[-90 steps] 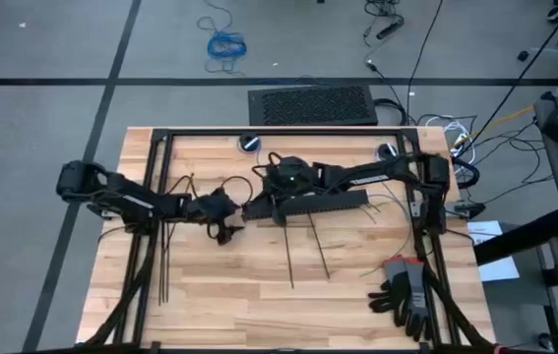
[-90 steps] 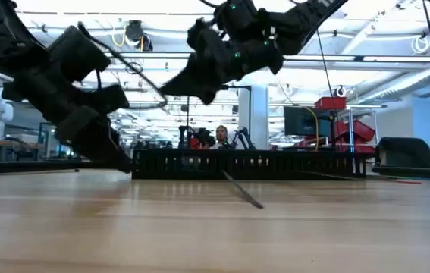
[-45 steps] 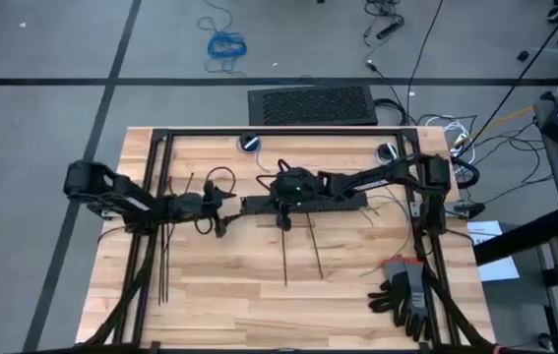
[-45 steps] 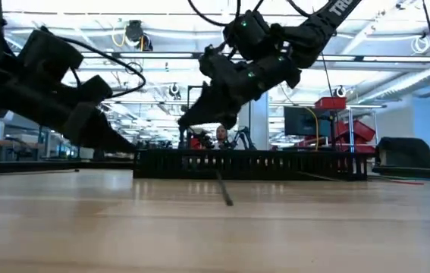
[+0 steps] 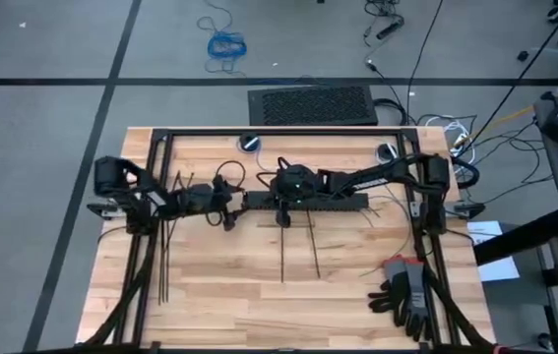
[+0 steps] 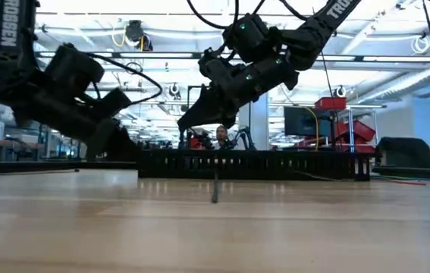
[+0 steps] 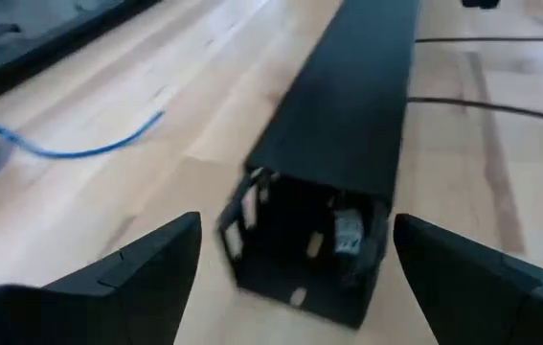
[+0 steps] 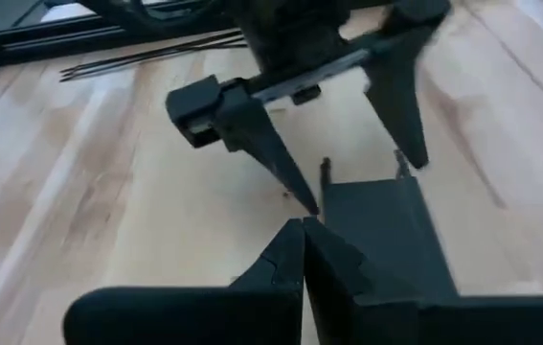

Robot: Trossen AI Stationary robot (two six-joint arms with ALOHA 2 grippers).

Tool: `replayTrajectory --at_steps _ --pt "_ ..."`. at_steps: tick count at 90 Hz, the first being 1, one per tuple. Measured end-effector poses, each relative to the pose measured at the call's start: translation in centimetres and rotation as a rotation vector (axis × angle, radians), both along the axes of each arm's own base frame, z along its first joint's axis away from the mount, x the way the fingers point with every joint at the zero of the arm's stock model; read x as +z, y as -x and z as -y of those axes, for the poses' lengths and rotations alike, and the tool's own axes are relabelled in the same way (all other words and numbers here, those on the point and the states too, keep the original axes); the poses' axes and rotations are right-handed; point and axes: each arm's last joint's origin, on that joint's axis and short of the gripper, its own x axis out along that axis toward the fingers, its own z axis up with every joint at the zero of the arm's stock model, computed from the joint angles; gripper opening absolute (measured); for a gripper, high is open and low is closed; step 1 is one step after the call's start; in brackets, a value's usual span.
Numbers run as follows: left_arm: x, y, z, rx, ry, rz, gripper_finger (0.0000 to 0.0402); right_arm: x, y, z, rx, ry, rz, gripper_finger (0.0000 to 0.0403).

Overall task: Ziptie cables
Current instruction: Close the black cable duct

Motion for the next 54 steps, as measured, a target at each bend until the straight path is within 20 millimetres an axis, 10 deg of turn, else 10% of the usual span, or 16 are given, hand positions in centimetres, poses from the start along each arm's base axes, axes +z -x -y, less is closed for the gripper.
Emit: replayTrajectory --at_steps 54 --pt "-2.6 -0.6 -0.3 -0.007 0.08 -0.071 0.0281 -0.2 0.1 -0.1 0.046 0.019 -0.017 0.0"
